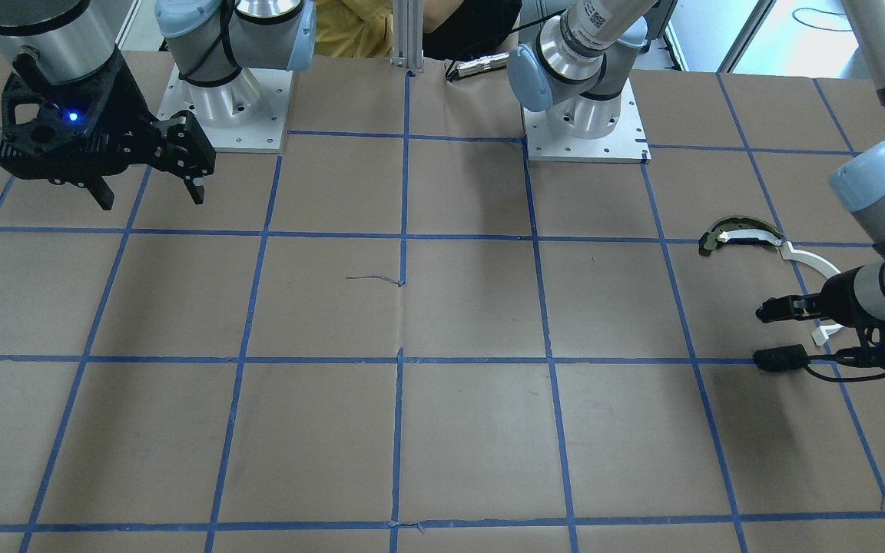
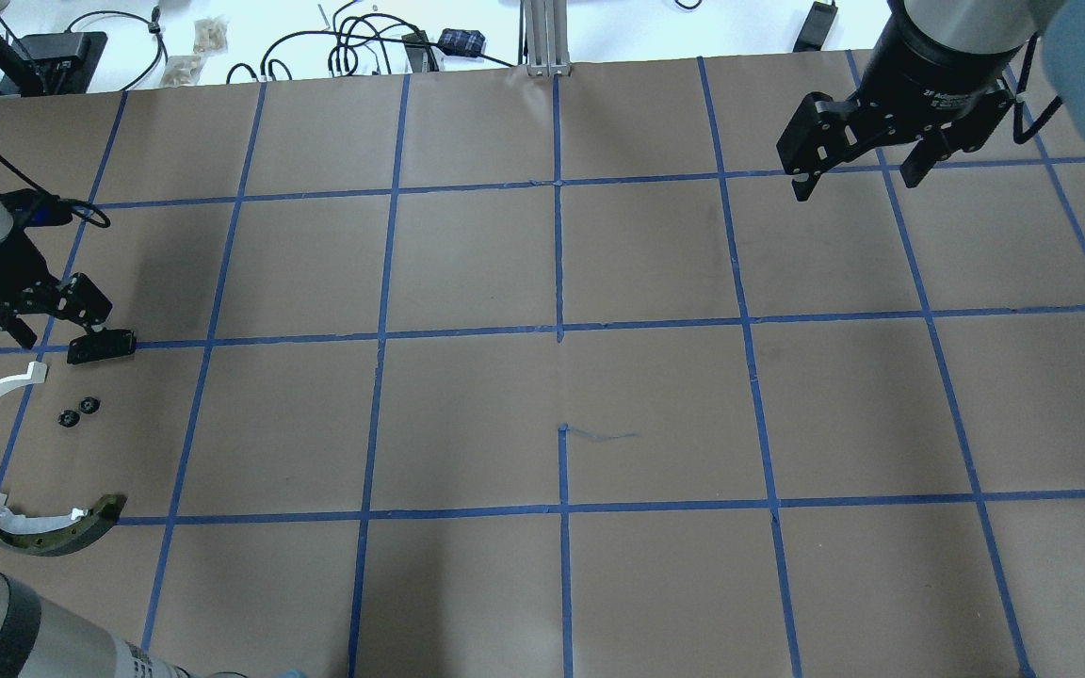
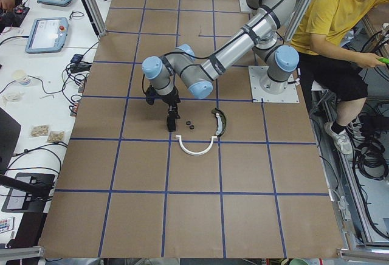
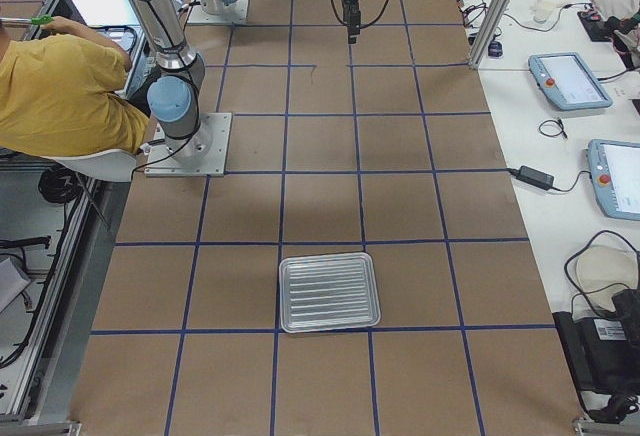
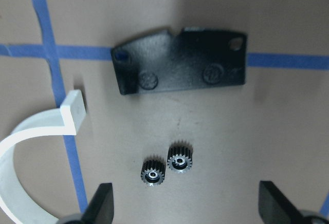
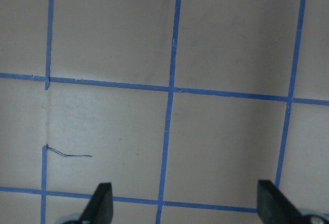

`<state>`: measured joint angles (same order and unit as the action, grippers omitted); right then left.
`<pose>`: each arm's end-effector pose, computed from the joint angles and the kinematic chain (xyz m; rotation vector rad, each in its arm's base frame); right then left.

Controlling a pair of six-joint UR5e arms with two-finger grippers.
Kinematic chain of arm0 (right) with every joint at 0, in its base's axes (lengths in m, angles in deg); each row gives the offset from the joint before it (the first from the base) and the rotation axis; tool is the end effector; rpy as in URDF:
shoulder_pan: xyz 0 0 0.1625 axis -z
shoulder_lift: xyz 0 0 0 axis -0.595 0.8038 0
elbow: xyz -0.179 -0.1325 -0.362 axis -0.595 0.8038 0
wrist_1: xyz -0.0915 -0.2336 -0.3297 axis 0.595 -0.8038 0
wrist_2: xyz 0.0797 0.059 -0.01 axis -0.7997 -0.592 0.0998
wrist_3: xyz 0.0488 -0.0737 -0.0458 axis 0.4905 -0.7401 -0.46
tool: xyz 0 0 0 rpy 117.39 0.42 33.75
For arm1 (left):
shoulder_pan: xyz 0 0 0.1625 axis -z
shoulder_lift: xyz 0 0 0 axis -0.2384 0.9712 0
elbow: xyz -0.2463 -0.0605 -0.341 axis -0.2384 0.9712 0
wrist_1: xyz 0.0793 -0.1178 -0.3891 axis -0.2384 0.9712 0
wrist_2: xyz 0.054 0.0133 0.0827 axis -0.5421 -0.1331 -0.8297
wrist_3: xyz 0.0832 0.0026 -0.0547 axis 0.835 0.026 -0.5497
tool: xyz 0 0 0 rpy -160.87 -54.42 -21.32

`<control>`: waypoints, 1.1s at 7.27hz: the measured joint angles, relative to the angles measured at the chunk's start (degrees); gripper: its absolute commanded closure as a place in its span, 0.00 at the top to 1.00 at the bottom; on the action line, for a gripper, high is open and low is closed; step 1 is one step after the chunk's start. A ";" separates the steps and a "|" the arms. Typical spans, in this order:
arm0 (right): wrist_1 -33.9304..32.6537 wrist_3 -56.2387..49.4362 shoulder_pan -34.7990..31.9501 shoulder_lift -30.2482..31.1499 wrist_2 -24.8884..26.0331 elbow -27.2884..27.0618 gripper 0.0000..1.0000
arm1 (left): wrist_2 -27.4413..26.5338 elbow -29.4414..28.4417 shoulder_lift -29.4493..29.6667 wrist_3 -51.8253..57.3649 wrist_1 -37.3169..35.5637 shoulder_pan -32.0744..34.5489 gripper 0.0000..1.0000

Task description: Place bearing gear from tray to pile

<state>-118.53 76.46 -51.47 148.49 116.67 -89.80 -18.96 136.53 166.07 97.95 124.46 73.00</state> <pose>0.1173 -0.5005 0.5035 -0.1518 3.1260 -0.0823 0.2046 -0.5735 0.2705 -0.0567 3.0761 0.3761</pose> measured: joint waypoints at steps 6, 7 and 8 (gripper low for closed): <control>-0.11 0.00 -0.03 -0.07 -0.01 0.00 1.00 | 7.91 -5.59 -18.03 -16.39 12.73 21.94 1.00; -0.40 0.00 -0.03 -0.08 -0.01 0.00 1.00 | 8.34 -4.92 -18.94 -18.92 13.05 24.30 1.00; -0.76 0.02 -0.06 -0.09 0.01 0.00 1.00 | 8.29 -4.34 -19.65 -20.60 13.26 26.01 1.00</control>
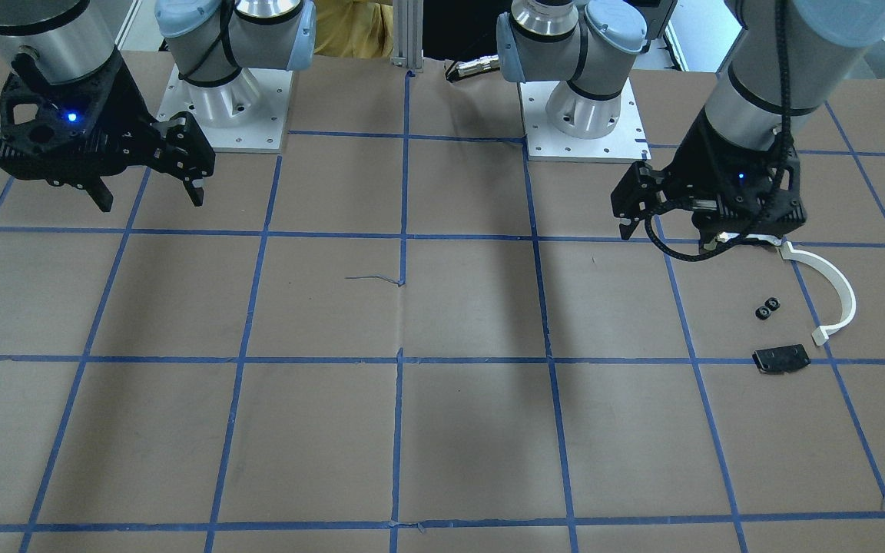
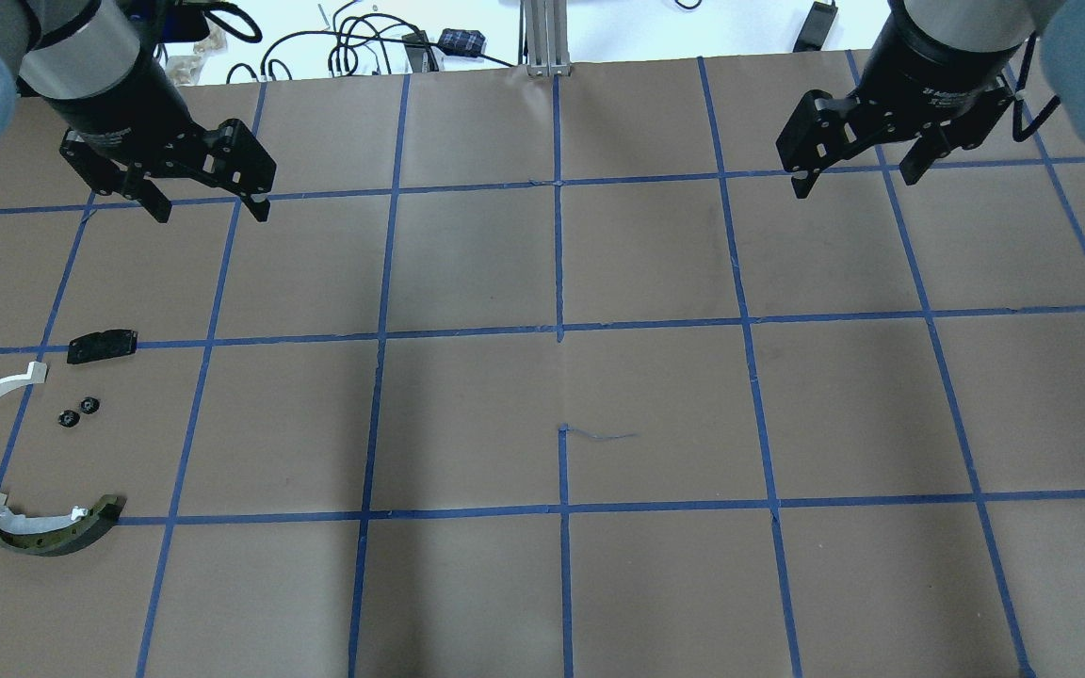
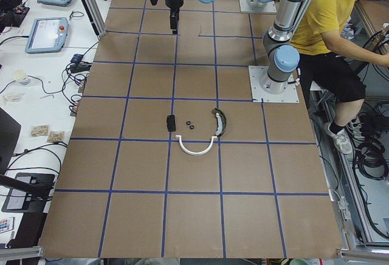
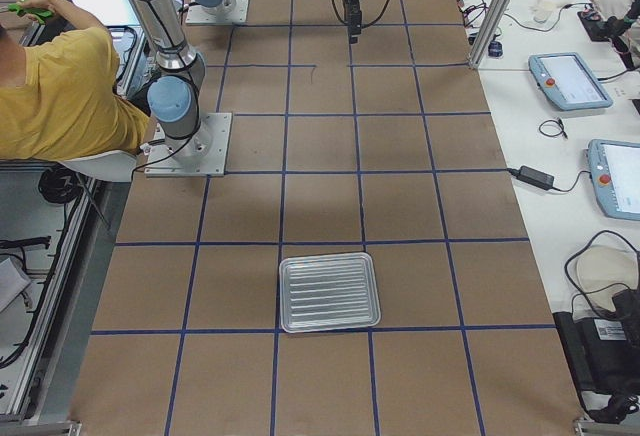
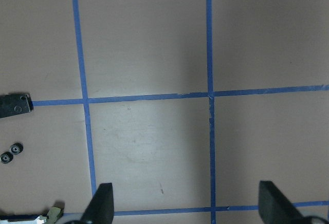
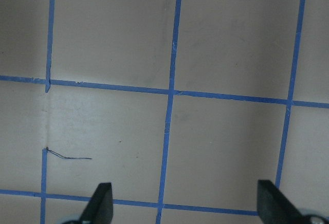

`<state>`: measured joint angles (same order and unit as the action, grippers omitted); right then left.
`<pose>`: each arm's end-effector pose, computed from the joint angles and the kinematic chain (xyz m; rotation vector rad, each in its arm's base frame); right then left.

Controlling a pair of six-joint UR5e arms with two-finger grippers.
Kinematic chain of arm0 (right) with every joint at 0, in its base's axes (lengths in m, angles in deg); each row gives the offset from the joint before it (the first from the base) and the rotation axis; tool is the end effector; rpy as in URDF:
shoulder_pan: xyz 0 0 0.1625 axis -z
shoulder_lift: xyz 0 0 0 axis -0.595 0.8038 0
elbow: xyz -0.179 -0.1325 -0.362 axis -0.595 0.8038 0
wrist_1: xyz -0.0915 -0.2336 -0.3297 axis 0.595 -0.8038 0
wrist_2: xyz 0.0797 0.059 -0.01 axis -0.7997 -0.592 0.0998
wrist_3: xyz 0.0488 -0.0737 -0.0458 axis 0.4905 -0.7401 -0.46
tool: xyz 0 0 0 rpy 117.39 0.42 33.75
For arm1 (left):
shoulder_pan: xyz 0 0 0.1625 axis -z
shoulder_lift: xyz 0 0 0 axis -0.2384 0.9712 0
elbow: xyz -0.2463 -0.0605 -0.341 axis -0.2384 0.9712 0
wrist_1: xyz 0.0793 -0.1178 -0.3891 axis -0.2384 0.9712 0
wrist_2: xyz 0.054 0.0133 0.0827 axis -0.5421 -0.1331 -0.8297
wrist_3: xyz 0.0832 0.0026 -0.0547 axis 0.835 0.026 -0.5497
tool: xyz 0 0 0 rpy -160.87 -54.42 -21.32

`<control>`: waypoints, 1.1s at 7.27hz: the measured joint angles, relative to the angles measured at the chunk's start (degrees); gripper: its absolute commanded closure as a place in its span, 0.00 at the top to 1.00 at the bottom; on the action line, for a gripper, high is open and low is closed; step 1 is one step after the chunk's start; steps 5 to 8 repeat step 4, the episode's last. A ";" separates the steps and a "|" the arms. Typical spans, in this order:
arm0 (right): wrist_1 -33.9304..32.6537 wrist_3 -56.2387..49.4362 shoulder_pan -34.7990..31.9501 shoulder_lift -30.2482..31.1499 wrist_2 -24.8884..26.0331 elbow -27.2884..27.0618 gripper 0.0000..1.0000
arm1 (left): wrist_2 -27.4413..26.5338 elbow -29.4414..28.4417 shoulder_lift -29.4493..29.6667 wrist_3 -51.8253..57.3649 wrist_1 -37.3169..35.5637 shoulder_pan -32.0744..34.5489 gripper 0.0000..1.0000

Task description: Place bearing gear from tray to pile

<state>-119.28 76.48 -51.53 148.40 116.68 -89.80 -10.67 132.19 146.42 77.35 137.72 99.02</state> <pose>0.1177 -0.5022 0.5041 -0.1530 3.1265 -0.1003 -0.0889 -0.5232 0.4770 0.0668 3.1298 0.0091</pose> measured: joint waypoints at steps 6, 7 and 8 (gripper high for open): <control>-0.17 0.07 -0.05 0.00 -0.02 0.00 1.00 | -0.58 3.05 -3.58 -0.96 0.64 2.11 1.00; -0.17 0.07 -0.05 0.00 -0.02 0.00 1.00 | -0.58 3.05 -3.58 -0.96 0.64 2.11 1.00; -0.17 0.07 -0.05 0.00 -0.02 0.00 1.00 | -0.58 3.05 -3.58 -0.96 0.64 2.11 1.00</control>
